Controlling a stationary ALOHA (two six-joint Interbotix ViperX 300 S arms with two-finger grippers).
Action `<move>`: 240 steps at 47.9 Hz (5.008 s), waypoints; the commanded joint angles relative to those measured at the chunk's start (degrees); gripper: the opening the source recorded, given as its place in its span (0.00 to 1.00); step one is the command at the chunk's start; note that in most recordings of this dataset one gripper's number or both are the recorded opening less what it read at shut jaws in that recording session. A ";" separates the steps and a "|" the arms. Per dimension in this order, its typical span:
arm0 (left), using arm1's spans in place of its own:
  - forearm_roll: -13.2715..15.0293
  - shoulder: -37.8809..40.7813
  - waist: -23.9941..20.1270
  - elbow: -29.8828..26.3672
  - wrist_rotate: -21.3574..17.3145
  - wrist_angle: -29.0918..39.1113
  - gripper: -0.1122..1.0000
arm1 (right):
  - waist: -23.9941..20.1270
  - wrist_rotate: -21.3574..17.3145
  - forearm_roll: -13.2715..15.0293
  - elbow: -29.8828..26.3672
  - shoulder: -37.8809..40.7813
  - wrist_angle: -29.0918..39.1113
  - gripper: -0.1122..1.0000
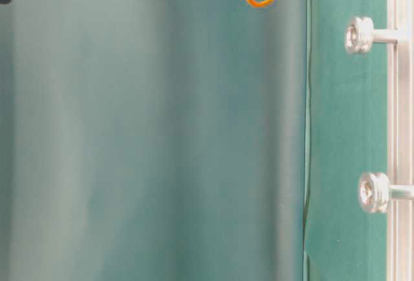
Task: Hook the rubber onto the shaft.
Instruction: 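Lift the pinched band with the right gripper off the rail end, then carry the band leftward along the rail toward the right bolt head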
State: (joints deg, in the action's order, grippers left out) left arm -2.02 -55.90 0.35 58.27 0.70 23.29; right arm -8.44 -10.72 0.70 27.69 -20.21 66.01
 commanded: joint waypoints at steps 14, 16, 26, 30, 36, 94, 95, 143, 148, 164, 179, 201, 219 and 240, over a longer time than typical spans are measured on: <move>0.00 0.44 0.09 -1.93 -0.09 -0.18 0.10 | -0.18 -0.09 0.26 -2.02 -0.88 0.88 0.16; 0.00 0.44 0.09 -1.93 -0.09 -0.18 0.10 | -0.18 -0.09 0.26 -1.93 -0.97 0.88 0.16; 0.00 0.44 0.09 -1.93 -0.09 -0.26 0.10 | -0.09 -0.09 0.26 -2.02 -0.88 0.88 0.16; 0.00 0.44 0.09 -1.93 -0.09 -0.26 0.10 | -0.18 -0.09 0.26 -2.02 -0.88 0.88 0.16; 0.00 0.44 0.09 -1.93 -0.09 -0.26 0.10 | -0.18 -0.09 0.26 -2.02 -0.88 0.70 0.16; 0.00 0.35 0.09 -2.02 -0.09 -0.26 0.10 | 1.05 0.53 4.66 -18.11 14.50 -1.05 0.16; 0.00 0.44 0.09 -1.93 -0.09 -0.26 0.10 | 1.05 0.53 4.66 -18.37 14.68 -1.05 0.16; 0.00 0.44 0.09 -1.93 -0.09 -0.18 0.10 | 1.05 0.35 4.66 -18.54 15.12 -0.97 0.16; 0.00 0.35 0.09 -1.93 -0.09 -0.26 0.10 | 1.05 0.35 4.66 -18.46 15.12 -0.97 0.16; 0.00 0.44 0.09 -1.93 -0.09 -0.26 0.10 | 1.05 0.09 4.66 -16.00 15.12 -2.81 0.16; 0.00 0.44 0.09 -1.93 0.00 -0.26 0.10 | 1.05 0.00 4.57 -10.28 15.12 -8.35 0.16; 0.00 0.44 0.09 -1.93 0.00 -0.26 0.10 | 0.97 0.09 4.39 -7.38 16.61 -12.74 0.16; 0.00 0.44 0.09 -1.93 -0.09 -0.18 0.10 | 1.05 0.09 4.31 -7.38 17.58 -13.97 0.16; 0.00 0.44 0.09 -1.93 -0.09 -0.18 0.10 | 1.05 0.09 4.31 -7.38 17.58 -14.06 0.16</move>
State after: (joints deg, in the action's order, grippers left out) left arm -2.02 -55.90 0.35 58.18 0.70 23.38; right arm -7.38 -10.63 5.10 20.83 -1.93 52.38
